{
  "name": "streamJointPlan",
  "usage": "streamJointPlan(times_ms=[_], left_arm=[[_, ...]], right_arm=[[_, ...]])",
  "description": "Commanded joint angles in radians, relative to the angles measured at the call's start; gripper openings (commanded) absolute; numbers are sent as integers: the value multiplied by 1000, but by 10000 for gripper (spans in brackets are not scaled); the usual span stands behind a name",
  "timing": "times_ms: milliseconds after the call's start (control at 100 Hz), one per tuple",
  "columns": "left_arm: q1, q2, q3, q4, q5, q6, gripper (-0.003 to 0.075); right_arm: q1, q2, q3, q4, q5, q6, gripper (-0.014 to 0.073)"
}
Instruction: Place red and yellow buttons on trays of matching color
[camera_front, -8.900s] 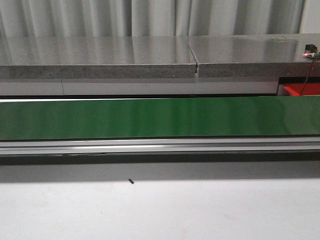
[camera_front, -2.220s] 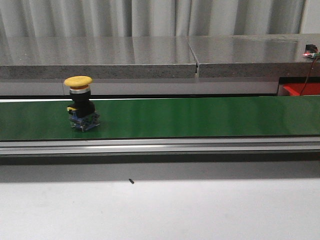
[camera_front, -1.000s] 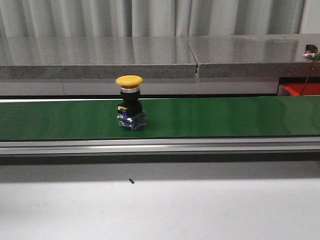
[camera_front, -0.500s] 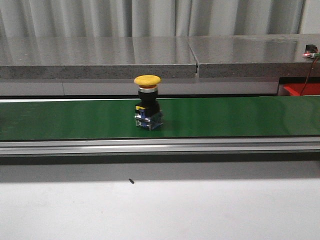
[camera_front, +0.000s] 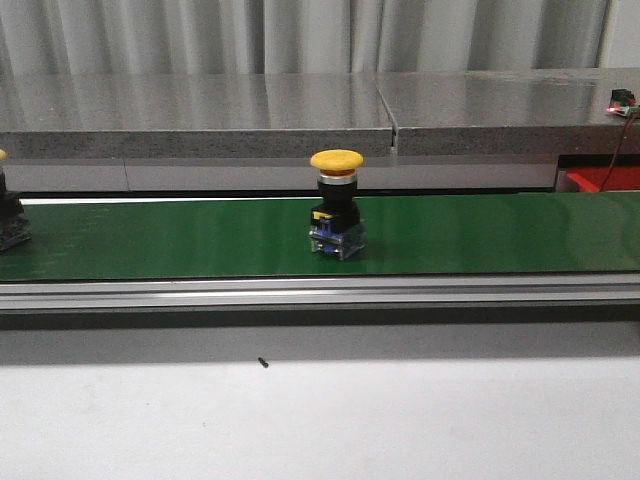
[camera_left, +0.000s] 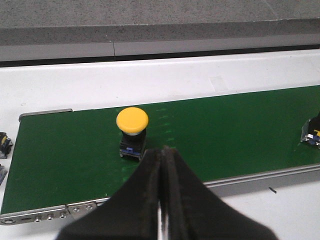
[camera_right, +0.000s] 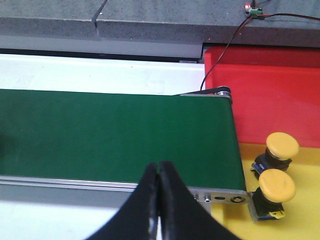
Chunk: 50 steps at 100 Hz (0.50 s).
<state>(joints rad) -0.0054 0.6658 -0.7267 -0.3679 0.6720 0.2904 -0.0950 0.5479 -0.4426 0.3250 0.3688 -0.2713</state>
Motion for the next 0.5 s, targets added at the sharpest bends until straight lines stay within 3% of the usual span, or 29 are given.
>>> streamJointPlan(times_ms=[0, 490], left_arm=[[-8, -35, -2, -31, -49, -1, -20], [-8, -235, 101, -36, -31, -1, -20]], right_arm=[[1, -1, -26, 9, -70, -9, -66], [1, -1, -26, 13, -88, -9, -66]])
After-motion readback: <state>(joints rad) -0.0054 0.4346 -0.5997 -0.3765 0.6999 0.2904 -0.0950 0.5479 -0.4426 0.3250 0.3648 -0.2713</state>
